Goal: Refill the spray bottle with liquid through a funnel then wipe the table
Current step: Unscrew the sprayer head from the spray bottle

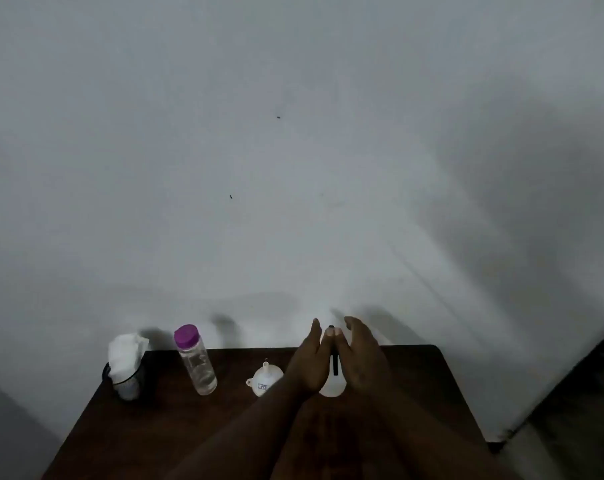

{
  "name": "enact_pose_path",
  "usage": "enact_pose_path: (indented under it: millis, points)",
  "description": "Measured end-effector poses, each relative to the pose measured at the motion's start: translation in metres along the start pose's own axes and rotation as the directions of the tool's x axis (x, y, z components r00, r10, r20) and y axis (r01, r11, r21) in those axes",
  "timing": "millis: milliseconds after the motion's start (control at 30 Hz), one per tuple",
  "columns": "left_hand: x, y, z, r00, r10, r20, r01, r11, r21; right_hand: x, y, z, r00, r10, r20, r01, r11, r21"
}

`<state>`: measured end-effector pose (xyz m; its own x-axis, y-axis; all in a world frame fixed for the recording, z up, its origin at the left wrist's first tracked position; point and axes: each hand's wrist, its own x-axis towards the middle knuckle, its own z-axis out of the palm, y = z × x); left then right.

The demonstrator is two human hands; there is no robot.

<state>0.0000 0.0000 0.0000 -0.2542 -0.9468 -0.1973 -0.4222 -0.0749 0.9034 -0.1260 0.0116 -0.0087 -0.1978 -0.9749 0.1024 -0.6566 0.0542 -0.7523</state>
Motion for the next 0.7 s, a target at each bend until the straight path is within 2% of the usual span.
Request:
enact_pose_path:
  millis: [167, 233, 400, 533, 700]
  points:
    - [0.007, -0.007, 0.007, 0.998, -0.051, 0.037, 0.058, 0.973, -0.223, 0.009, 0.004, 0.01, 0.982, 0.151, 0.11, -0.161, 0.983, 0.084]
    - [0.009, -0.005, 0.009, 0.997, -0.053, 0.049, 0.064, 0.96, -0.271, 0.012, 0.009, 0.017, 0.982, 0.151, 0.116, -0.162, 0.983, 0.09]
    - [0.011, -0.011, 0.013, 0.998, -0.043, 0.041, 0.052, 0.957, -0.284, 0.014, 0.006, 0.021, 0.995, 0.088, 0.048, -0.089, 0.996, 0.011]
    - [0.008, -0.01, 0.012, 0.999, -0.032, 0.034, 0.039, 0.967, -0.253, 0.015, 0.007, 0.022, 0.996, 0.081, 0.043, -0.078, 0.994, -0.074]
    - [0.001, -0.011, 0.013, 1.0, -0.015, 0.019, 0.019, 0.97, -0.243, 0.011, 0.009, 0.02, 0.996, 0.072, 0.05, -0.068, 0.993, -0.093]
